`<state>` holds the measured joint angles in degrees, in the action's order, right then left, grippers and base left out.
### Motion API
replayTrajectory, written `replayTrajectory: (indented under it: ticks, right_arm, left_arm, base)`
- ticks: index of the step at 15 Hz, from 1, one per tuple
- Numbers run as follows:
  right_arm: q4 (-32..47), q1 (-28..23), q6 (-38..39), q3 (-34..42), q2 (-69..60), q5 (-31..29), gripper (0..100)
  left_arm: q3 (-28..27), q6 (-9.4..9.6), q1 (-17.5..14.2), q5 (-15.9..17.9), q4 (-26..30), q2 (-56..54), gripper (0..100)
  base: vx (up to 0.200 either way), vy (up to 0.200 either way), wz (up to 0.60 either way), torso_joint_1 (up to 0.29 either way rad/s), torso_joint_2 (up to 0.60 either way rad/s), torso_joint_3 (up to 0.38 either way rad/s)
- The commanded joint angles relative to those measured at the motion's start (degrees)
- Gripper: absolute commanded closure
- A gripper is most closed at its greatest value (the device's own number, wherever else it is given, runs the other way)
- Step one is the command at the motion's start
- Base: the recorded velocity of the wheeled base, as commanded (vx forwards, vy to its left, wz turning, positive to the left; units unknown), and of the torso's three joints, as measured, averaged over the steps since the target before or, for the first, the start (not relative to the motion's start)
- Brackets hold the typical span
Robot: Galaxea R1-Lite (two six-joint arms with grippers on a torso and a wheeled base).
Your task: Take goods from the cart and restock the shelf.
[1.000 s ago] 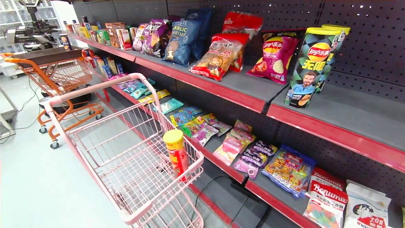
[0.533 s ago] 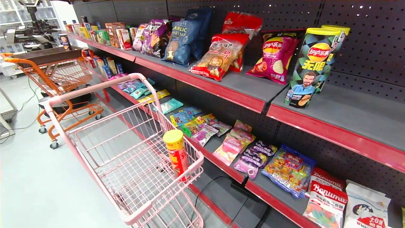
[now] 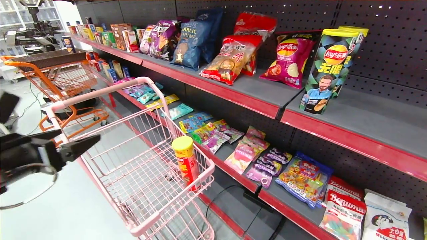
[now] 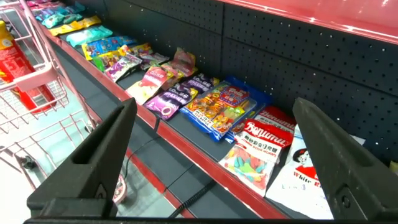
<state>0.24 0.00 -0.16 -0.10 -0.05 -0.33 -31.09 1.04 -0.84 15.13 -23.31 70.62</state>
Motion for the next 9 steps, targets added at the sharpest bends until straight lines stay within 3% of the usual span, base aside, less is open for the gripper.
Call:
replayTrajectory:
  ticks: [1, 2, 3, 7, 9]
  right_arm:
    - [0.02, 0.00, -0.02, 0.01, 0.05, -0.02, 0]
    - [0.02, 0.00, -0.02, 0.01, 0.05, -0.02, 0]
    - [0.02, 0.00, -0.11, 0.01, 0.05, -0.02, 0]
    - [0.02, 0.00, -0.19, 0.01, 0.05, -0.02, 0]
    - [0.02, 0.00, -0.28, -0.08, 0.05, -0.02, 0]
  left_arm:
    - [-1.52, 7.75, -0.13, 13.96, -11.50, 25.80, 0]
    - [-1.87, 11.36, -0.48, 16.25, -12.11, 29.40, 0]
    - [-1.35, 13.20, -0.65, 16.42, -14.05, 32.92, 0]
    - [-0.03, 13.38, 3.57, 18.01, -29.25, 44.60, 0]
    - [-1.17, 13.38, 5.68, 18.71, -31.71, 48.30, 0]
  base:
    - [0.000, 0.000, 0.00, 0.000, 0.00, 0.000]
    - [0.000, 0.000, 0.00, 0.000, 0.00, 0.000]
    - [0.000, 0.000, 0.00, 0.000, 0.00, 0.000]
    - [0.000, 0.000, 0.00, 0.000, 0.00, 0.000]
    - [0.000, 0.000, 0.00, 0.000, 0.00, 0.000]
